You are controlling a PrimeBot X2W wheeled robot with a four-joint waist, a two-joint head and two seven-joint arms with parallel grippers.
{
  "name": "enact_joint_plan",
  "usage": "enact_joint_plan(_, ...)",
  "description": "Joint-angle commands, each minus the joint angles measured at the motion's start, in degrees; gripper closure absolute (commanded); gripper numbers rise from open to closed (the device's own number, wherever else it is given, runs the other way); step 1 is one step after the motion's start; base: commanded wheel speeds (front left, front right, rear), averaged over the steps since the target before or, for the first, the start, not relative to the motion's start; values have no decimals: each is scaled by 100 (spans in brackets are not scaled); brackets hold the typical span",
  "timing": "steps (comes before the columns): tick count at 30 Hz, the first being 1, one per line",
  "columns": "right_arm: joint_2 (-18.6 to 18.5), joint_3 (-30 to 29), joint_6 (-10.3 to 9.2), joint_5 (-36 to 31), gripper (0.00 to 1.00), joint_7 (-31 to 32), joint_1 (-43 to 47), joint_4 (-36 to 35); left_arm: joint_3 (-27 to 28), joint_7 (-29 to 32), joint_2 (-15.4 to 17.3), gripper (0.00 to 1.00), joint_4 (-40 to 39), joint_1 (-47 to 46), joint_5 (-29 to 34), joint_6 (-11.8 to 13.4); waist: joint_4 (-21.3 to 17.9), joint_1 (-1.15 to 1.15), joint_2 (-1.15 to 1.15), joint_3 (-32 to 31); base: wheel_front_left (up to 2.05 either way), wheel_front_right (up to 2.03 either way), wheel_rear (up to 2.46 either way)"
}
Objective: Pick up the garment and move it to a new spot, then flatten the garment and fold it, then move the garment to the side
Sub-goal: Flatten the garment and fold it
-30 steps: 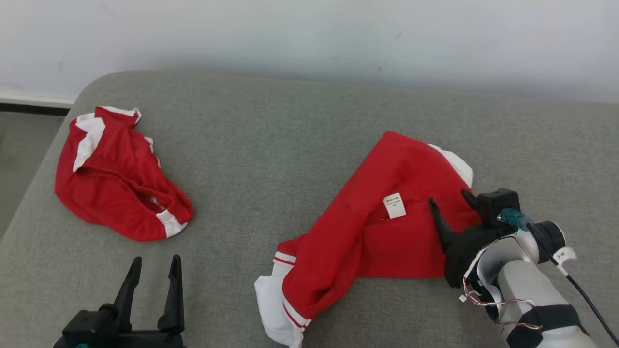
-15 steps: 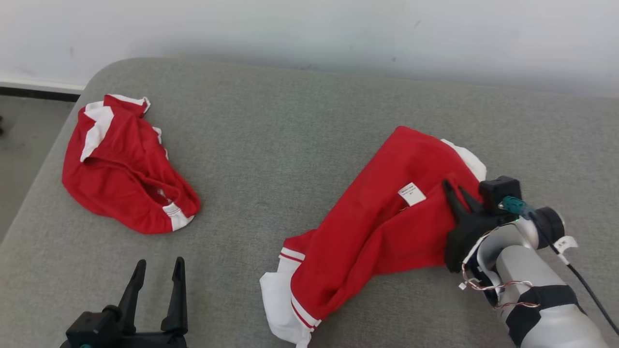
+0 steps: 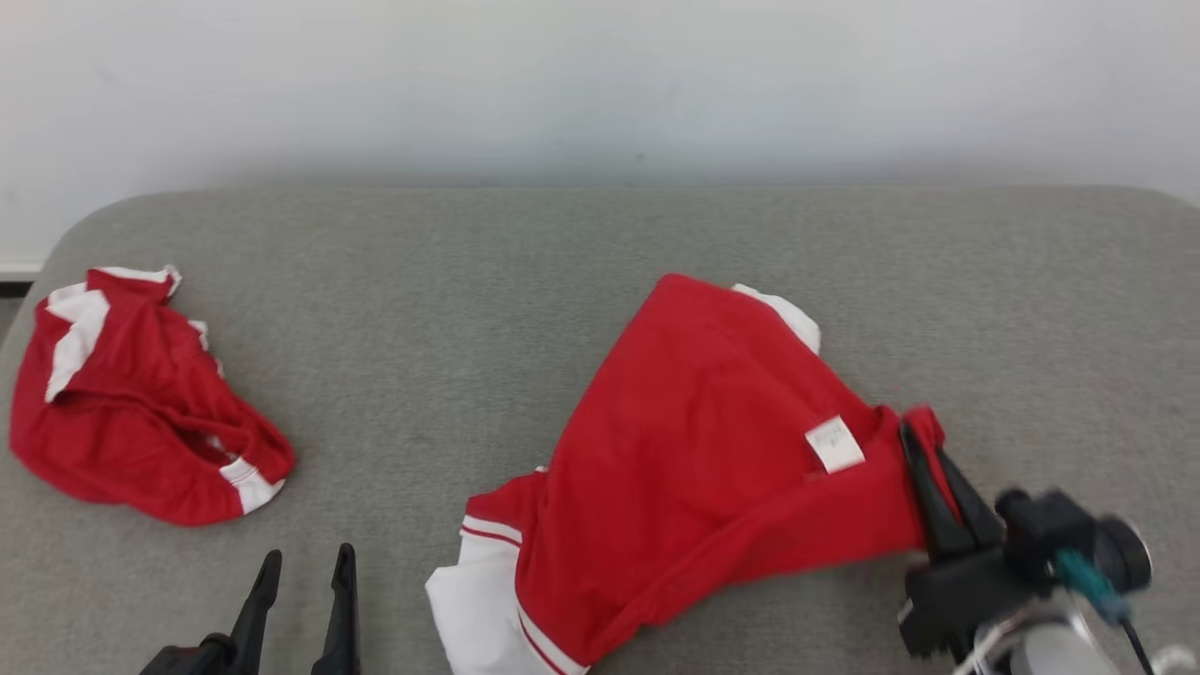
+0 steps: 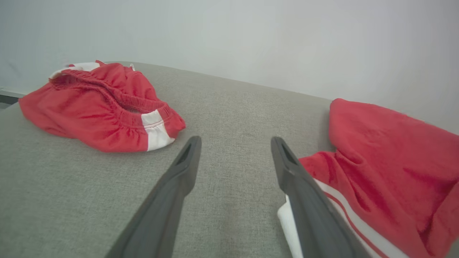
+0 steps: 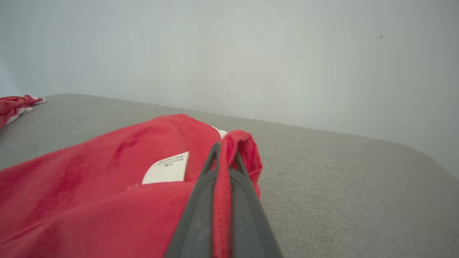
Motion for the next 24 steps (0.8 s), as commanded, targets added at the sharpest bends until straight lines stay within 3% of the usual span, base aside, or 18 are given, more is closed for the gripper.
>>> enact_joint_plan(1, 49, -123, -13, -61, 100, -8, 423, -343, 29, -4, -5, 0, 7, 81, 35, 5, -313, 0, 0, -79, 0, 0, 0)
enact_joint_plan(6, 255, -450, -13, -69, 100, -7, 1381, -935, 32, -4, 3, 0, 49, 23, 19, 4, -488, 0, 0, -53, 0, 0, 0)
enact_joint_plan(7, 329, -529, -13, -39, 82, -7, 1496, -994, 39, -4, 7, 0, 54, 14, 22, 5, -507, 0, 0, -60, 0, 0, 0)
enact_joint_plan(8, 377, -593, -13, -27, 0, -8, 1599, -1019, 36, -4, 9, 0, 57, 10, 23, 4, -519, 0, 0, -63, 0, 0, 0)
enact_joint_plan(16, 719, -985, -13, -104, 0, -7, 1995, -1703, 73, -4, 55, 0, 65, 35, -24, 5, -531, 0, 0, -124, 0, 0, 0)
enact_joint_plan(24, 851, -906, -13, -189, 0, -8, 1928, -1896, 142, -4, 233, 0, -8, -455, 21, 5, -569, 0, 0, -20, 0, 0, 0)
